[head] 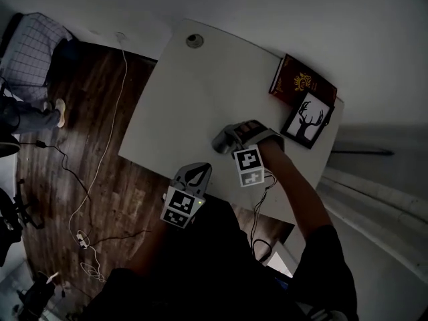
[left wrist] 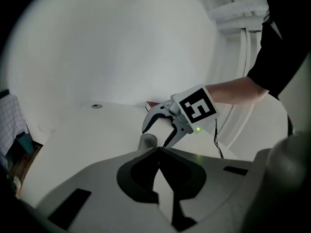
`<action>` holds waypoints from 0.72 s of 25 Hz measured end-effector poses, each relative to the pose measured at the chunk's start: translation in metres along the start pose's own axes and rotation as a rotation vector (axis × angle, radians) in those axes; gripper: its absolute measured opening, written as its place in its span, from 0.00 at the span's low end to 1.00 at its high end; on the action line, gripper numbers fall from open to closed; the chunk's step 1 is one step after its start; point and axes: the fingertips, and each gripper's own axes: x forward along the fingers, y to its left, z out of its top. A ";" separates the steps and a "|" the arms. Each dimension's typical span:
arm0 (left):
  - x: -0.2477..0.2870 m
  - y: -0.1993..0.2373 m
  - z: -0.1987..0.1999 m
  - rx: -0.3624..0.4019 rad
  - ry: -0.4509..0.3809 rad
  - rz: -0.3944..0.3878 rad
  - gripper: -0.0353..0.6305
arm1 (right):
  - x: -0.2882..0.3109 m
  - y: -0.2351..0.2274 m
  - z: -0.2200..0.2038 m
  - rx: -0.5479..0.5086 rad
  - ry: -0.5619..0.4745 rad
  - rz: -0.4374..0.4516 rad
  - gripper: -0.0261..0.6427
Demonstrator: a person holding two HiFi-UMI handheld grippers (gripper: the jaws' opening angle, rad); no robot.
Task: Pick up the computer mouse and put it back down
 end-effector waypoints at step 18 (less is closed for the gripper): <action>-0.007 0.029 0.000 -0.065 -0.018 0.055 0.06 | 0.029 -0.001 0.000 -0.150 0.045 0.369 0.56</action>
